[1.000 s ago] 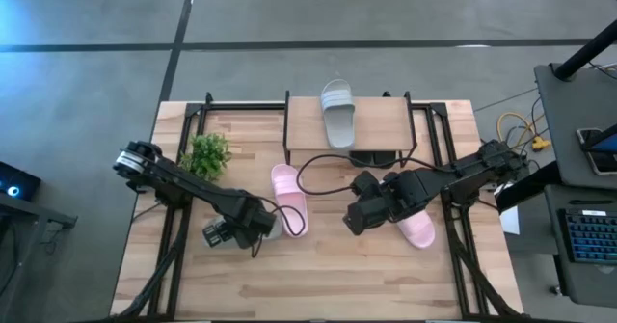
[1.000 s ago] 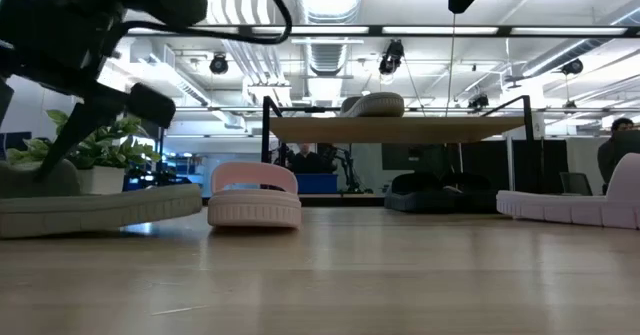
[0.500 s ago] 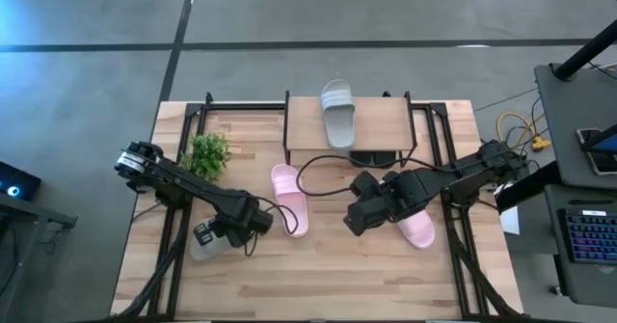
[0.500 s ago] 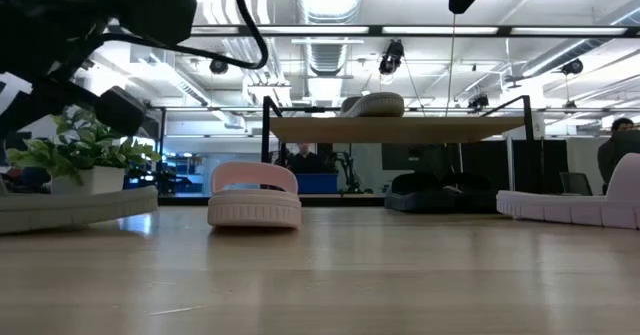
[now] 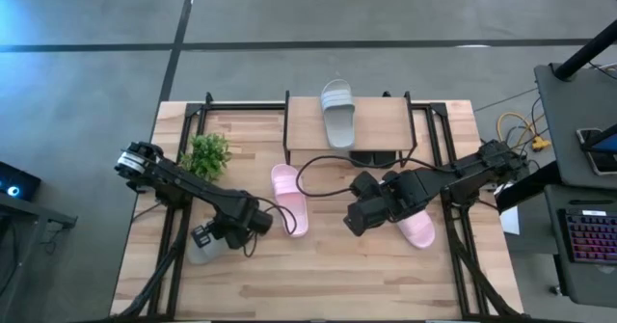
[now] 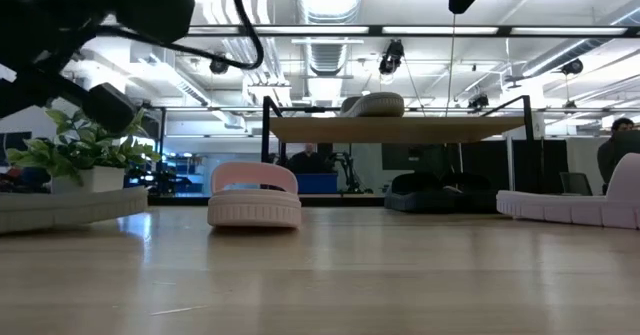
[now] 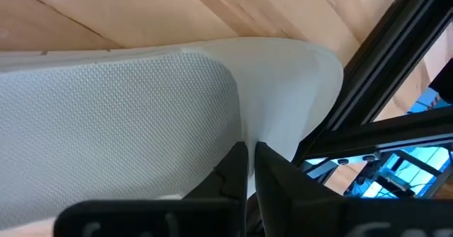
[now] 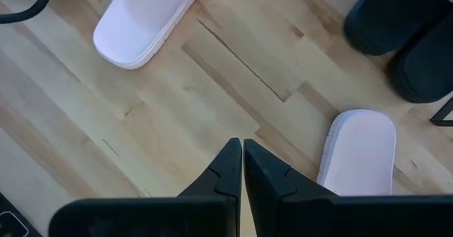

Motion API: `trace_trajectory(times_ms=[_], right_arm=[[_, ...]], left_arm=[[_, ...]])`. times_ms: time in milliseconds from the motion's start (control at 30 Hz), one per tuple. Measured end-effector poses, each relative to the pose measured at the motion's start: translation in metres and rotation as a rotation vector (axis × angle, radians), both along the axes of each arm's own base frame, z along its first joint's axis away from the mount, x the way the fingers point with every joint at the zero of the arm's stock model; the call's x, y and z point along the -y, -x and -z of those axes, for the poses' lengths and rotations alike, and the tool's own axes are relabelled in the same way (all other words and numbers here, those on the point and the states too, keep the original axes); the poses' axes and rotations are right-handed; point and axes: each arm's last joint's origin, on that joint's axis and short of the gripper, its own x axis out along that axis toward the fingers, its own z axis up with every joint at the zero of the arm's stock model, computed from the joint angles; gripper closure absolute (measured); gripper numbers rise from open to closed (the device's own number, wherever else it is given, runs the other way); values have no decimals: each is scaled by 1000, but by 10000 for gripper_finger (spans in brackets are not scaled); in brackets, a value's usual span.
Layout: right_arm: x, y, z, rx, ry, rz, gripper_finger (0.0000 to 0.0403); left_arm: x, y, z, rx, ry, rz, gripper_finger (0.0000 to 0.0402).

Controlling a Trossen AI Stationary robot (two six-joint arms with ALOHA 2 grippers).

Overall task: Pick and place slides into the shelf
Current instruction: Put the gray slipper on the shelf

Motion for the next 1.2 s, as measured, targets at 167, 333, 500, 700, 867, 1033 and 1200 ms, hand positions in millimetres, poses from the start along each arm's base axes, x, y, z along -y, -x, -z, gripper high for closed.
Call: trace_trajectory(times_ms=[167, 333, 500, 700, 867, 1033, 1200], right_arm=[[-1, 1, -2, 40, 37, 59, 394], [-3, 9, -10, 123, 40, 173, 394], [-8, 19, -19, 225, 39, 284, 394], [-17, 29, -24, 285, 13, 340, 394], [-28, 43, -22, 252, 10, 405, 394], [-41, 63, -20, 227, 14, 493, 394], [-55, 74, -18, 266, -16, 516, 394]], left_arm=[[-4, -14, -16, 57, -7, -124, 401], [-14, -32, -47, 180, 81, -366, 401], [-36, -45, -81, 298, 296, -634, 401], [-77, -60, -108, 430, 520, -945, 401], [-93, -83, -117, 445, 754, -1123, 402], [-85, -118, -111, 438, 895, -1205, 402], [-79, -151, -85, 400, 956, -1250, 401]])
